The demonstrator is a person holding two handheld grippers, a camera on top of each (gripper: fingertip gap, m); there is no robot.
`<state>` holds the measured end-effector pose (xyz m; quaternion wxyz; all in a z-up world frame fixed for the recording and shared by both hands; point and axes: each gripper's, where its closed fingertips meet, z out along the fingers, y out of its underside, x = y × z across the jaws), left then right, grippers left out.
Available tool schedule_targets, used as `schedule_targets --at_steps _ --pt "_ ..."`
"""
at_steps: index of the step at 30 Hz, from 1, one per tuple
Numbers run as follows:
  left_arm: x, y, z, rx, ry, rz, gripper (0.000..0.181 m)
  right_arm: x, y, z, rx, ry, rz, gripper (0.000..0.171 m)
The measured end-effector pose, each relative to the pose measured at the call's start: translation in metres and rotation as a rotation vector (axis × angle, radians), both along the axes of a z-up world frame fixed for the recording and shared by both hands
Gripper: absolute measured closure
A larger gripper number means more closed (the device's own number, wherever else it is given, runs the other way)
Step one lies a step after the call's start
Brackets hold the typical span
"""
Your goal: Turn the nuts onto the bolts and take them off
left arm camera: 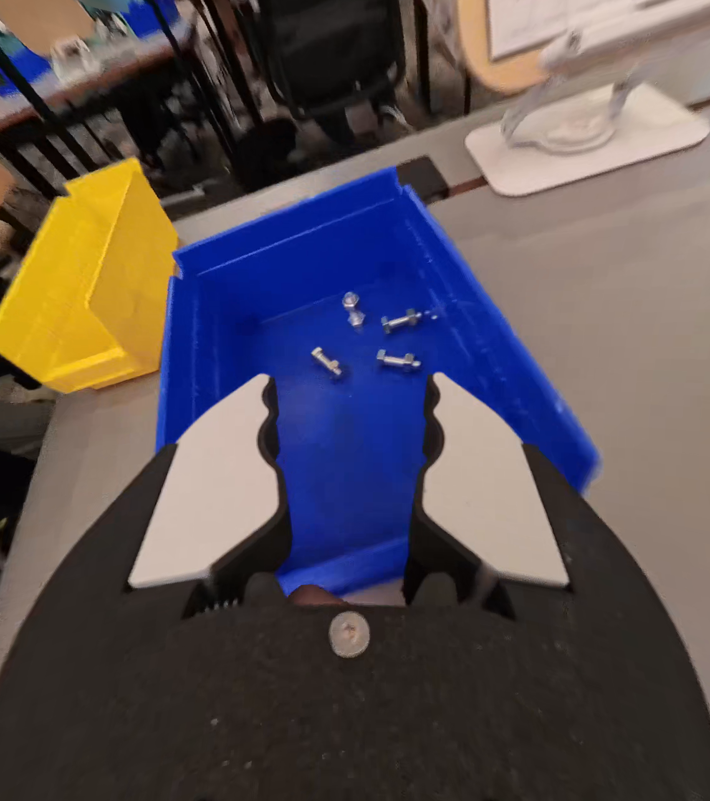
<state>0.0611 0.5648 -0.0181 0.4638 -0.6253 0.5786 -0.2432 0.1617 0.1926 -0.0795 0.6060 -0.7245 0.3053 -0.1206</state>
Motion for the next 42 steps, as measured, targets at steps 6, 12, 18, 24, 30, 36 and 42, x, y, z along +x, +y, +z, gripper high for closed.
schedule_targets --at_steps 6,12,18,24,30,36,42 --pt "0.057 0.042 -0.058 -0.107 0.32 -0.076 0.118 0.005 -0.003 0.001 0.017 0.008 0.003 0.133" --pt "0.077 0.009 -0.097 0.175 0.552 -0.549 0.126 0.009 -0.01 -0.001 -0.012 -0.005 -0.006 0.133" --pt "0.08 0.015 -0.118 0.41 0.78 -0.888 0.126 0.016 -0.018 -0.003 -0.054 -0.019 -0.026 0.133" --pt "0.075 0.017 -0.134 0.485 0.969 -1.119 0.127 0.021 -0.029 -0.005 -0.063 -0.012 -0.12 0.133" --pt "0.079 0.025 -0.136 0.505 1.04 -1.235 0.129 0.027 -0.038 -0.006 -0.036 0.024 -0.217 0.134" --pt "0.087 0.021 -0.139 0.482 1.027 -1.329 0.131 0.03 -0.035 -0.011 -0.04 0.066 -0.228 0.134" --pt "0.076 0.02 -0.14 0.447 1.077 -1.343 0.162 0.027 -0.022 -0.013 -0.05 0.084 -0.194 0.134"
